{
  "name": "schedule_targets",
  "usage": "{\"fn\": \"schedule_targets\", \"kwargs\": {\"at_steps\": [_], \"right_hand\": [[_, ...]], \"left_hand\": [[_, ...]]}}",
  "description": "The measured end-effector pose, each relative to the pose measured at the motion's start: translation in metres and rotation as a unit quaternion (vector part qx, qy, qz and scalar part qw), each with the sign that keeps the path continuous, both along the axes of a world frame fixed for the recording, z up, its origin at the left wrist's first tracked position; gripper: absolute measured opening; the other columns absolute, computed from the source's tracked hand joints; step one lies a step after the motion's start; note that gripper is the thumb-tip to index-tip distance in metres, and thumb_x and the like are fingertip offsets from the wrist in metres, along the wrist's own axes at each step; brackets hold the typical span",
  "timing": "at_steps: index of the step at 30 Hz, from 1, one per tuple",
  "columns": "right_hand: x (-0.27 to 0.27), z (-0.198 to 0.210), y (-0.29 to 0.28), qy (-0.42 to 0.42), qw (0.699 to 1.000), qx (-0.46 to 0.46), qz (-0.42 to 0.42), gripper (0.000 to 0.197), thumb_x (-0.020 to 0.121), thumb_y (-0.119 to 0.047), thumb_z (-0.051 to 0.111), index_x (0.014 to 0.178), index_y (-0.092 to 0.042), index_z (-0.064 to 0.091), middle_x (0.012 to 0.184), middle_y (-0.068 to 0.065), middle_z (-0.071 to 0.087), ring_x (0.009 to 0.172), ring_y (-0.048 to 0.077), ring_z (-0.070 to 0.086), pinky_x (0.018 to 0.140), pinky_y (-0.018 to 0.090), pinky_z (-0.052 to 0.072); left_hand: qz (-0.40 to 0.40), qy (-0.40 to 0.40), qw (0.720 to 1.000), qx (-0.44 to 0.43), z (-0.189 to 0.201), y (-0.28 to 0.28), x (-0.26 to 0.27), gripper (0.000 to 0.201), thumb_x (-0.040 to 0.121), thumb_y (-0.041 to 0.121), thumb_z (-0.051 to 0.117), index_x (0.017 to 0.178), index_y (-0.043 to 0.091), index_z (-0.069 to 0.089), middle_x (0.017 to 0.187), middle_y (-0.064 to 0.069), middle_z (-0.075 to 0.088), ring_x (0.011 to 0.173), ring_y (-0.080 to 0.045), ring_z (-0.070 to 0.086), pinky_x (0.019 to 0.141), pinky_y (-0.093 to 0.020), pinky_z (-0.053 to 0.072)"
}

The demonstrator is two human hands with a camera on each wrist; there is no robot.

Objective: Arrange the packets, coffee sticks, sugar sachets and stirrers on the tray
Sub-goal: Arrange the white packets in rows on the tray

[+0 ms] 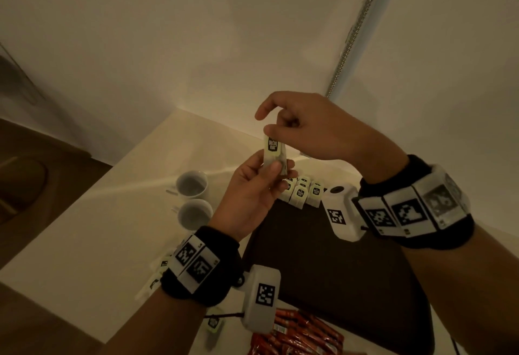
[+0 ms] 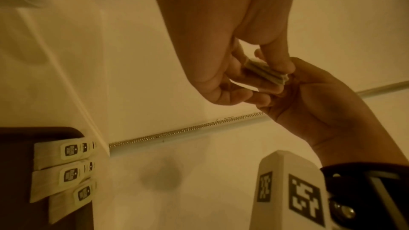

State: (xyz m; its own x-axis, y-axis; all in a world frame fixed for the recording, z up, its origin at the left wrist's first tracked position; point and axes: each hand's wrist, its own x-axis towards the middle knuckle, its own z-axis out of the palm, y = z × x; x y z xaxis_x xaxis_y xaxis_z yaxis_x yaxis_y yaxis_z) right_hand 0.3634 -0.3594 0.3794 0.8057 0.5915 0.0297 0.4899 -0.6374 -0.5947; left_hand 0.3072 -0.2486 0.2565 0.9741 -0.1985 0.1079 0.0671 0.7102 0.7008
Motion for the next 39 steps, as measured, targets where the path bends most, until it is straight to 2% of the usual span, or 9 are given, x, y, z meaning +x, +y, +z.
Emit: {"fn": "schedule_targets", "kwargs": {"at_steps": [3,7,13,16,20,25,27,32,39], "right_hand": [[0.001,0.000,-0.002,0.025,1.000,-0.004,-0.015,0.016,0.092,-0.013,0.054,0.107,-0.015,0.060,0.042,-0.014,0.050,0.040,-0.001,0.047,0.045,0.006,0.034],[0.002,-0.003,-0.002,0.040,0.998,-0.017,-0.035,0.017,0.091,-0.013,0.053,0.103,-0.018,0.064,0.054,-0.007,0.059,0.042,-0.004,0.050,0.043,0.006,0.036],[0.001,-0.008,-0.007,0.039,0.999,0.005,-0.034,0.013,0.093,-0.016,0.053,0.099,-0.018,0.065,0.061,-0.003,0.067,0.052,0.004,0.060,0.053,0.008,0.043],[-0.001,-0.006,-0.012,0.017,1.000,0.014,-0.010,0.009,0.091,-0.022,0.059,0.097,-0.016,0.064,0.065,-0.003,0.070,0.055,0.001,0.064,0.058,0.006,0.043],[-0.001,-0.006,-0.018,-0.033,0.999,0.023,0.020,0.014,0.083,-0.028,0.068,0.085,-0.015,0.066,0.068,-0.005,0.069,0.059,0.002,0.063,0.062,0.013,0.048],[-0.006,-0.007,-0.021,-0.073,0.997,0.036,0.009,0.019,0.079,-0.032,0.072,0.079,-0.013,0.071,0.067,-0.007,0.065,0.064,0.007,0.060,0.060,0.014,0.044],[-0.006,-0.006,-0.022,-0.085,0.996,0.031,0.001,0.019,0.081,-0.032,0.071,0.079,-0.013,0.071,0.067,-0.007,0.065,0.064,0.007,0.060,0.060,0.013,0.044],[-0.003,-0.003,-0.030,-0.091,0.995,0.045,-0.025,0.019,0.081,-0.031,0.070,0.080,-0.012,0.071,0.069,-0.005,0.066,0.065,0.006,0.059,0.061,0.015,0.045],[-0.005,-0.011,-0.037,-0.065,0.991,0.105,-0.045,0.017,0.079,-0.026,0.072,0.079,-0.009,0.070,0.063,-0.007,0.064,0.052,0.008,0.059,0.050,0.011,0.044]], "left_hand": [[-0.010,0.006,1.000,-0.016,-0.002,0.001,-0.001,0.036,0.061,0.035,0.086,0.094,0.025,0.075,0.088,0.001,0.072,0.083,-0.011,0.068,0.069,-0.018,0.052],[-0.014,0.009,1.000,-0.024,-0.003,0.001,-0.002,0.036,0.063,0.026,0.084,0.097,0.021,0.073,0.084,-0.001,0.071,0.082,-0.012,0.068,0.067,-0.018,0.052],[0.048,0.013,0.997,0.057,-0.004,0.000,-0.002,0.016,0.078,0.007,0.066,0.091,0.015,0.069,0.081,0.002,0.072,0.077,-0.010,0.068,0.063,-0.016,0.050],[0.065,-0.016,0.994,0.089,-0.006,0.004,-0.001,0.021,0.077,0.006,0.069,0.087,0.023,0.074,0.088,0.002,0.074,0.085,-0.013,0.070,0.067,-0.018,0.051],[0.077,-0.047,0.992,0.089,-0.002,0.008,0.004,0.054,0.064,0.025,0.082,0.112,0.019,0.060,0.099,0.000,0.072,0.095,-0.015,0.068,0.076,-0.024,0.053],[0.139,-0.080,0.975,0.151,0.007,0.005,0.009,0.015,0.077,0.005,0.072,0.091,0.011,0.070,0.081,0.001,0.073,0.075,-0.010,0.068,0.071,-0.023,0.054],[0.121,-0.093,0.971,0.186,0.008,0.003,0.008,0.015,0.079,0.004,0.066,0.093,0.005,0.068,0.083,0.001,0.074,0.080,-0.011,0.069,0.074,-0.022,0.053],[0.075,-0.117,0.963,0.229,0.006,-0.001,0.004,0.032,0.074,0.007,0.074,0.104,0.015,0.067,0.098,0.005,0.074,0.099,-0.011,0.067,0.082,-0.021,0.051],[0.127,-0.078,0.963,0.224,0.009,-0.013,0.006,0.022,0.077,0.016,0.061,0.098,0.012,0.066,0.085,0.008,0.074,0.082,-0.004,0.068,0.070,-0.015,0.050]]}}
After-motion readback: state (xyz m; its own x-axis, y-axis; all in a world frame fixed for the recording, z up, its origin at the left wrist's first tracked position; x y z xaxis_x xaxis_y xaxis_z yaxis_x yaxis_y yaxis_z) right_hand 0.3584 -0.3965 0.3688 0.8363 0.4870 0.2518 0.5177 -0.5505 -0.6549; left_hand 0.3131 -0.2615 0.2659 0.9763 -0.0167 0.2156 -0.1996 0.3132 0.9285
